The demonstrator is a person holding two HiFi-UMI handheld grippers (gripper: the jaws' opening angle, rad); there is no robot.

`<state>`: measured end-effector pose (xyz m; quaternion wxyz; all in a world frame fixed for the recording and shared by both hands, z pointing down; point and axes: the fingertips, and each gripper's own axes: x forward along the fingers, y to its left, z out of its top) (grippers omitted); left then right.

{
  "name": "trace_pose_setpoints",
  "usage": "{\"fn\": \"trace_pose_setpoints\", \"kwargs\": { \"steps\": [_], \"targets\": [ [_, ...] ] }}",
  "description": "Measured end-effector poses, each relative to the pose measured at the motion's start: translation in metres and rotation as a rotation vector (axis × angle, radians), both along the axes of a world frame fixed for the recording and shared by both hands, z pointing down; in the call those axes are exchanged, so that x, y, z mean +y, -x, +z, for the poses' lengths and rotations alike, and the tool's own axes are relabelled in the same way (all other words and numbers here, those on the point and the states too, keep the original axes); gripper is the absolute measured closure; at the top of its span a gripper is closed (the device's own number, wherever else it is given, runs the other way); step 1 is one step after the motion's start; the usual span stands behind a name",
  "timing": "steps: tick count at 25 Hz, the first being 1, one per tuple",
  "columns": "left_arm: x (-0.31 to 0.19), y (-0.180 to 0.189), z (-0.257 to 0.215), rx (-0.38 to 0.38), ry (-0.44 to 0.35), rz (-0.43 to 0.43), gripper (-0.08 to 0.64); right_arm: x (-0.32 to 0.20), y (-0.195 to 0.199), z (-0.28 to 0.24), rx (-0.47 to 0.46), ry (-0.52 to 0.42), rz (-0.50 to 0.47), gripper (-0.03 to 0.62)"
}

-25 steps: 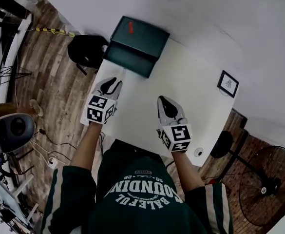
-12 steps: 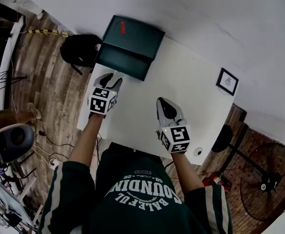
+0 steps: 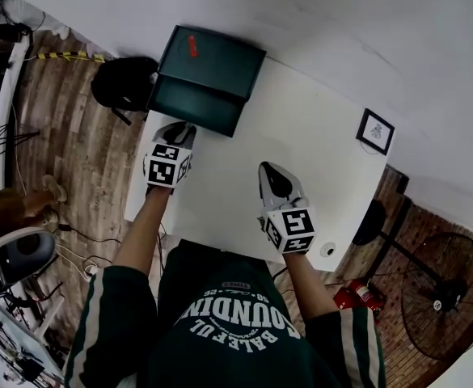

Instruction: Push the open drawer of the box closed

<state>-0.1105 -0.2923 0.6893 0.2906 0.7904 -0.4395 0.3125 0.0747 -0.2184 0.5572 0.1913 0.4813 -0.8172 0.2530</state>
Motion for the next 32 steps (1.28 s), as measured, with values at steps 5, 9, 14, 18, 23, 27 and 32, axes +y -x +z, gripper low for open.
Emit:
{"fn": "trace_pose_setpoints", "kwargs": {
  "steps": [5, 9, 14, 18, 23, 27, 32],
  "targets": [
    [-0.002, 0.002, -0.003, 0.008, -0.013, 0.014, 0.437, -0.001, -0.002, 0.002, -0.003, 0.005, 0.01, 0.594],
    [-0.007, 0.0, -0.007, 0.03, -0.022, 0.008, 0.437, 0.0, -0.002, 0.003, -0.001, 0.012, 0.016, 0.594],
    [-0.018, -0.004, -0.007, 0.035, -0.018, 0.006, 0.437, 0.0, -0.005, 0.003, 0.0, 0.014, 0.029, 0.594],
    [-0.028, -0.007, -0.006, 0.041, -0.016, 0.003, 0.437, -0.002, -0.012, 0.004, 0.004, 0.014, 0.048, 0.594],
    [-0.043, -0.013, -0.008, 0.046, -0.018, 0.003, 0.437, -0.002, -0.022, 0.005, 0.009, 0.014, 0.074, 0.594],
    [-0.054, -0.016, -0.008, 0.048, -0.012, -0.002, 0.437, 0.0, -0.026, 0.006, 0.011, 0.022, 0.089, 0.594],
    [-0.067, -0.02, -0.008, 0.047, -0.01, -0.005, 0.437, 0.004, -0.032, 0.008, 0.009, 0.029, 0.104, 0.594]
  ]
}}
